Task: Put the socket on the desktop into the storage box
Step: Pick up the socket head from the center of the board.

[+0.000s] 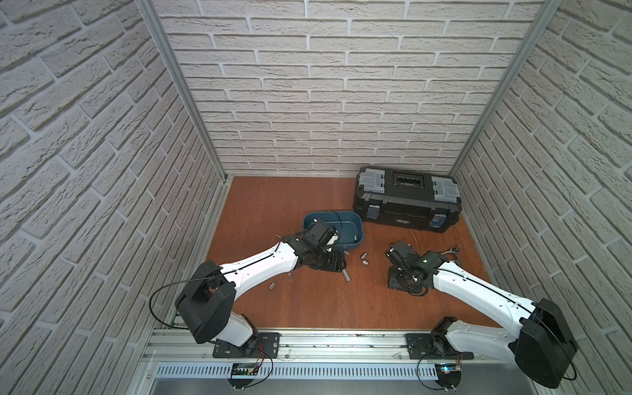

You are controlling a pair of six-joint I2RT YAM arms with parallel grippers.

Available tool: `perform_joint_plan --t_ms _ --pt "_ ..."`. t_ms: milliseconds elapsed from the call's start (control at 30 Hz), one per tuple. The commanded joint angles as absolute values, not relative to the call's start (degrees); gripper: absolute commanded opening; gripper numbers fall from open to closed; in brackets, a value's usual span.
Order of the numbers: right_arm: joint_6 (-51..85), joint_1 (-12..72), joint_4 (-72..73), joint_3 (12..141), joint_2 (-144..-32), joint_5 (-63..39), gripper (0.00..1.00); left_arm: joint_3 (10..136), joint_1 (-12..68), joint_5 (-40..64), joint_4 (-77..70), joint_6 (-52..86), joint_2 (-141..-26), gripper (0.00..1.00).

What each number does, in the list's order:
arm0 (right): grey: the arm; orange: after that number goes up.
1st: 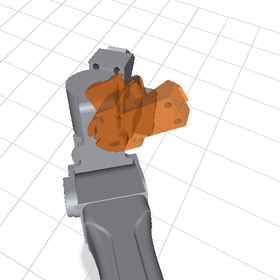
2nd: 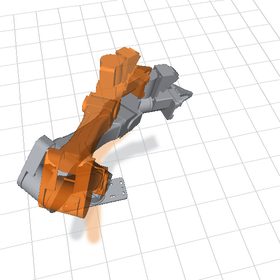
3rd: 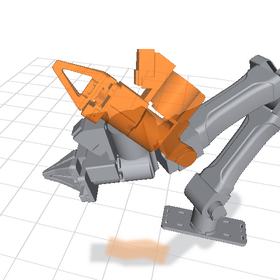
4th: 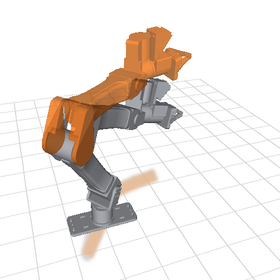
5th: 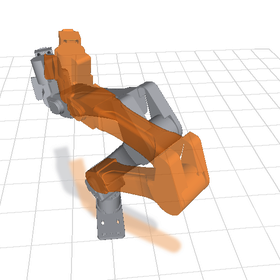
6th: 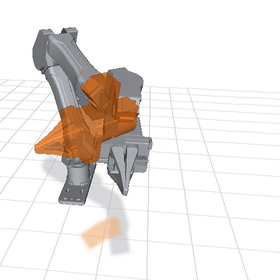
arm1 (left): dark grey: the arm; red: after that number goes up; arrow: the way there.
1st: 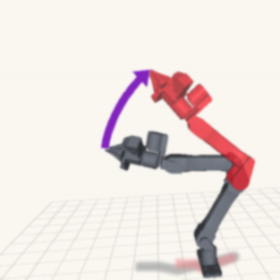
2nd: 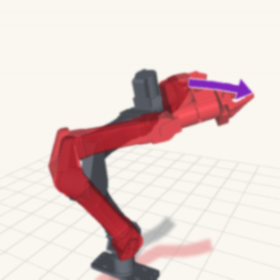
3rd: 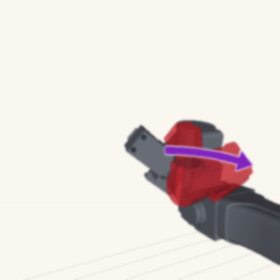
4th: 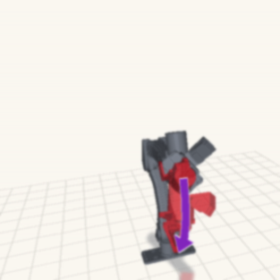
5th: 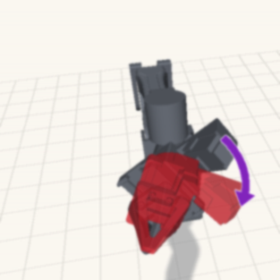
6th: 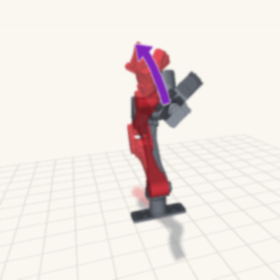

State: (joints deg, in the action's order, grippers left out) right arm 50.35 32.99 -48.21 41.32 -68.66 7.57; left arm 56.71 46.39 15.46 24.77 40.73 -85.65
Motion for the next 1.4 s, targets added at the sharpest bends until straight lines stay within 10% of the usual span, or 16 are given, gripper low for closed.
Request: perform_joint_plan --t_ms 0,1367 --pt "52.6 32.6 -44.1 40.4 -70.9 6.7 0.55 56.7 47.1 14.4 22.7 41.1 -86.1 0.70" --pt "56.6 31.3 -37.1 40.7 -81.8 5.7 0.29 49.7 47.6 13.2 19.0 43.7 -83.2 0.70"
